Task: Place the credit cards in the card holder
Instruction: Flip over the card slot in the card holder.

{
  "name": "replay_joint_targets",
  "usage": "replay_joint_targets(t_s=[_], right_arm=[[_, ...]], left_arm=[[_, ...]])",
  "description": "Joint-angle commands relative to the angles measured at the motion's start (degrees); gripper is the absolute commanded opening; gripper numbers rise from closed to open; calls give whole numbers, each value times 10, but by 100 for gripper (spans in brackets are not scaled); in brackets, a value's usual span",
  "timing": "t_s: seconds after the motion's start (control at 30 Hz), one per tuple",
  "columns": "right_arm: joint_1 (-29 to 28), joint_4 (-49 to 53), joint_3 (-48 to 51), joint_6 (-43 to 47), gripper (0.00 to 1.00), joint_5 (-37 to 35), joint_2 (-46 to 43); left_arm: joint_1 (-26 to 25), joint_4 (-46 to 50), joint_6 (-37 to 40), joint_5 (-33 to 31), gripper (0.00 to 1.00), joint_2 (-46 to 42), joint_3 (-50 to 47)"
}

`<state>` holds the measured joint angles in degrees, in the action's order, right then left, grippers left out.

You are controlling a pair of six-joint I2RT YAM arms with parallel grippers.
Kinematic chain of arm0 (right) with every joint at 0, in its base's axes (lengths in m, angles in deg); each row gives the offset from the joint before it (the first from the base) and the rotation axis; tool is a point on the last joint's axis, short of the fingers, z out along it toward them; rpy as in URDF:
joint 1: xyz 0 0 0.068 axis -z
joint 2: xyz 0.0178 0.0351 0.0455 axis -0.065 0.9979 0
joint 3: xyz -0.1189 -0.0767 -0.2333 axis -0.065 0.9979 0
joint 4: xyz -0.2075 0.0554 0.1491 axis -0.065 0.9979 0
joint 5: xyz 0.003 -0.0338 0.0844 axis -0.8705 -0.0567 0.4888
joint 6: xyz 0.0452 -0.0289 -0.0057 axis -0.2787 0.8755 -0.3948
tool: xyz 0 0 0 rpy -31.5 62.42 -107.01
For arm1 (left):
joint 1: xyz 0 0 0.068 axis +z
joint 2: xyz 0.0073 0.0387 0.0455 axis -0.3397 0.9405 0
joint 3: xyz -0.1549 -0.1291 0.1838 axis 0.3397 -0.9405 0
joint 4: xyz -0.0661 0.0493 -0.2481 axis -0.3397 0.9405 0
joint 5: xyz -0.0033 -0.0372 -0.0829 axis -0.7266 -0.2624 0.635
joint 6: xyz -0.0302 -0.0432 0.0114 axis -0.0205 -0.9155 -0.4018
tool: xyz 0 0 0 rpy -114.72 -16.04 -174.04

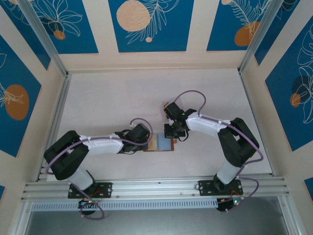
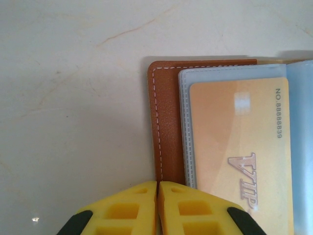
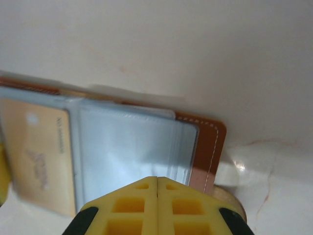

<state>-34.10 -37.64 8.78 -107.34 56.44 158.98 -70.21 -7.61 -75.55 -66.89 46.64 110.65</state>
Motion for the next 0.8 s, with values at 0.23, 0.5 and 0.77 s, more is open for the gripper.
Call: replay_joint_targets(t_s=[0.23, 0.5, 0.77], right_arm=[[-35, 11, -35, 12, 0, -32, 71], [-33, -26, -32, 11, 0, 96, 81], [-19, -147, -4, -34, 6, 261, 91]], left_arm=[[-8, -20, -5, 27, 10, 73, -20], [-8, -20, 1, 30, 10, 74, -16], [-8, -27, 4, 37, 10, 71, -19]])
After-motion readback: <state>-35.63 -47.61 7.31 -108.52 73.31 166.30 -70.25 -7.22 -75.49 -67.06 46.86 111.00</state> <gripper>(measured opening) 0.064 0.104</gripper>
